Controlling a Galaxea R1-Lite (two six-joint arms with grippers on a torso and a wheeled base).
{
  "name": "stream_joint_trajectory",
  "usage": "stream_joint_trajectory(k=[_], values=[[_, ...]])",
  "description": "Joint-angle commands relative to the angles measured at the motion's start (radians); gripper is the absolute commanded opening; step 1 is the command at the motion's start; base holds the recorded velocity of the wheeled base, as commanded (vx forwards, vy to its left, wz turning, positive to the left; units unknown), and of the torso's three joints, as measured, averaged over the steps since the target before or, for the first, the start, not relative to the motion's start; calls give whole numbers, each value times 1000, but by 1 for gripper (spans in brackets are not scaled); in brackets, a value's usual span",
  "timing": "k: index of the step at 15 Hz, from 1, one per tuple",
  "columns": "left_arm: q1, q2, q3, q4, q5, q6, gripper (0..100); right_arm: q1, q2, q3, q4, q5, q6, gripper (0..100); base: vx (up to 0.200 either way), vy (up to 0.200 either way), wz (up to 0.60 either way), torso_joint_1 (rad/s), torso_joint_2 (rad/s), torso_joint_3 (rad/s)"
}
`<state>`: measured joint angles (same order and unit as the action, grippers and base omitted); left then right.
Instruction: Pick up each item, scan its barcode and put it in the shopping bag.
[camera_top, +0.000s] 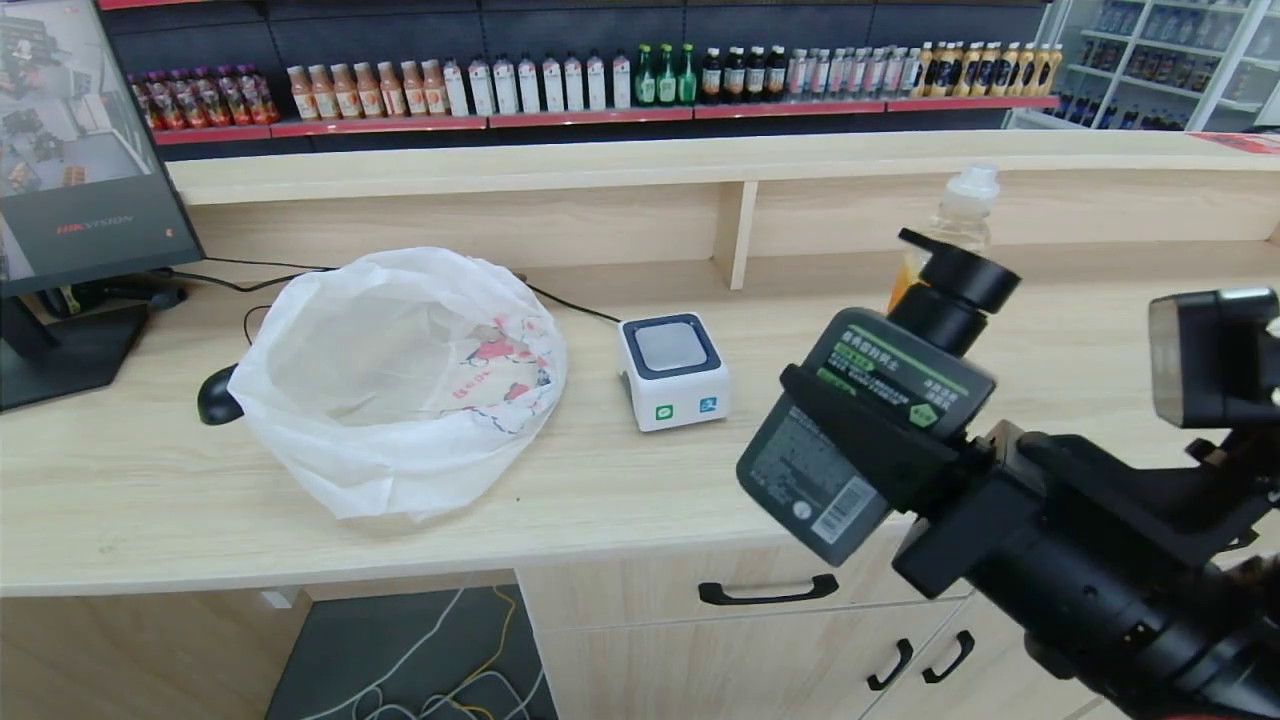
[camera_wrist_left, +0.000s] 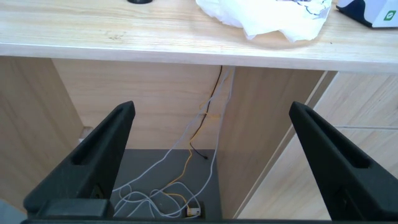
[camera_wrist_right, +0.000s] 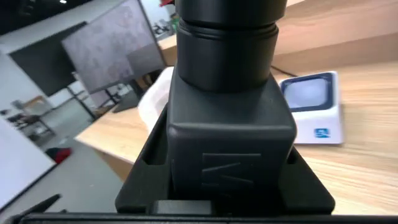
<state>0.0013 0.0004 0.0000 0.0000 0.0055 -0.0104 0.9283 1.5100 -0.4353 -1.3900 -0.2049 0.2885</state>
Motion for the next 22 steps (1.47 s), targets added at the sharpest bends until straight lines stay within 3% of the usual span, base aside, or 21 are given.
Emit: stream_joint_trajectory(k=[1, 4, 6, 9, 18, 22], values=[[0, 0, 0, 0, 1, 0, 100, -17, -139, -14, 112, -96, -77, 0, 0, 0, 0, 0, 0, 0], [0, 0, 0, 0, 1, 0, 100, -72, -312, 26, 310, -134, -242, 0, 0, 0, 0, 0, 0, 0], [0, 0, 0, 0, 1, 1, 100, -129, -366, 29, 353, -136, -279, 0, 0, 0, 0, 0, 0, 0], [0, 0, 0, 0, 1, 0, 100, -236, -376, 64, 355, -126, -298, 0, 0, 0, 0, 0, 0, 0], [0, 0, 0, 0, 1, -2, 100, -299, -203, 29, 347, -111, -318, 0, 0, 0, 0, 0, 0, 0], [0, 0, 0, 0, 1, -2, 100, -338, -163, -3, 325, -110, -322, 0, -150, 0, 0, 9, 1, -2]])
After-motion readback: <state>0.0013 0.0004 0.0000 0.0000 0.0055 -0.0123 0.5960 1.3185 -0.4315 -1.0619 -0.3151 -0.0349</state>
